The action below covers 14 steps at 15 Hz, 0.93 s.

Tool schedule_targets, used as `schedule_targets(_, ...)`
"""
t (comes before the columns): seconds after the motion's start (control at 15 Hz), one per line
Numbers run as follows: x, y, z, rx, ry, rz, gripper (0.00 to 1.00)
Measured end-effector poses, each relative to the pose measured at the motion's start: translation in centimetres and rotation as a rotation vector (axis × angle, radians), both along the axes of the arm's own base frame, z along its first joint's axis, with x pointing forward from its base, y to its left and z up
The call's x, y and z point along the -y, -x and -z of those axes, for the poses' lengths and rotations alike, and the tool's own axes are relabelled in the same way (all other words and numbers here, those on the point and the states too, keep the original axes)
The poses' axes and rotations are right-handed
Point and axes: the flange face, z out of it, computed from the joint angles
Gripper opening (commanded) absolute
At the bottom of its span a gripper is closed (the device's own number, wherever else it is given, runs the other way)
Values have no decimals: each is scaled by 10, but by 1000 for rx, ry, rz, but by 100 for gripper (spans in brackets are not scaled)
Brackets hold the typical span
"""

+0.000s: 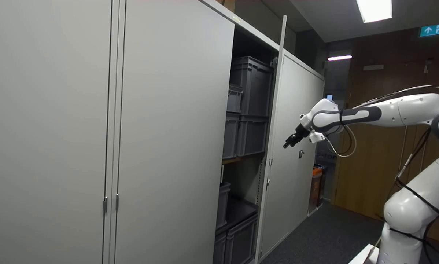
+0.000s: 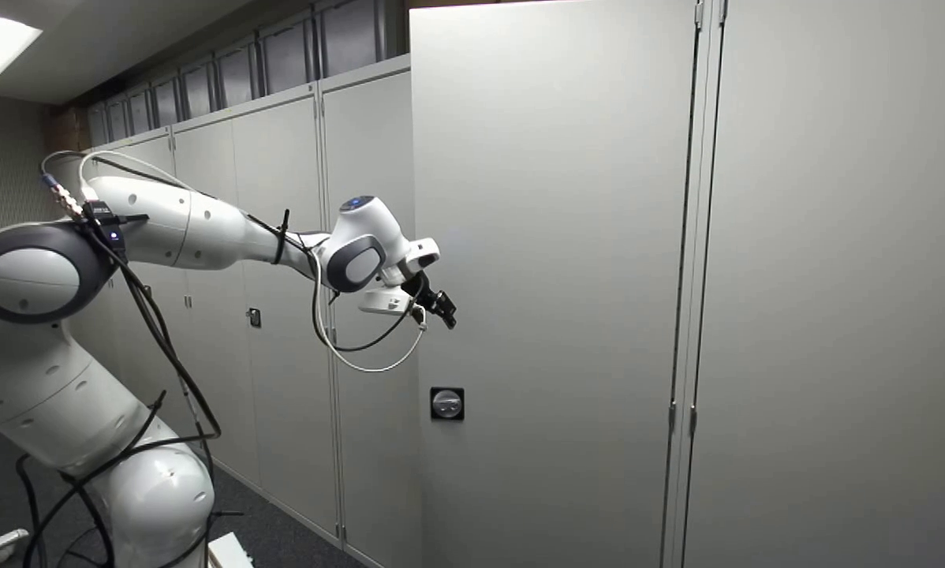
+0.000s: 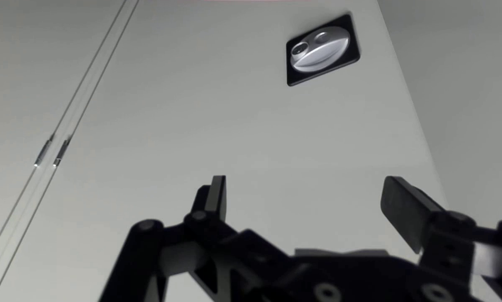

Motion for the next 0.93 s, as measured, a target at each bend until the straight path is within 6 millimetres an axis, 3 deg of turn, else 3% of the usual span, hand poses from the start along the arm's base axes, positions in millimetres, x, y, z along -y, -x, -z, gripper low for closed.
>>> schedule_targets(0.93, -19, -11, -11, 122, -7, -148, 100)
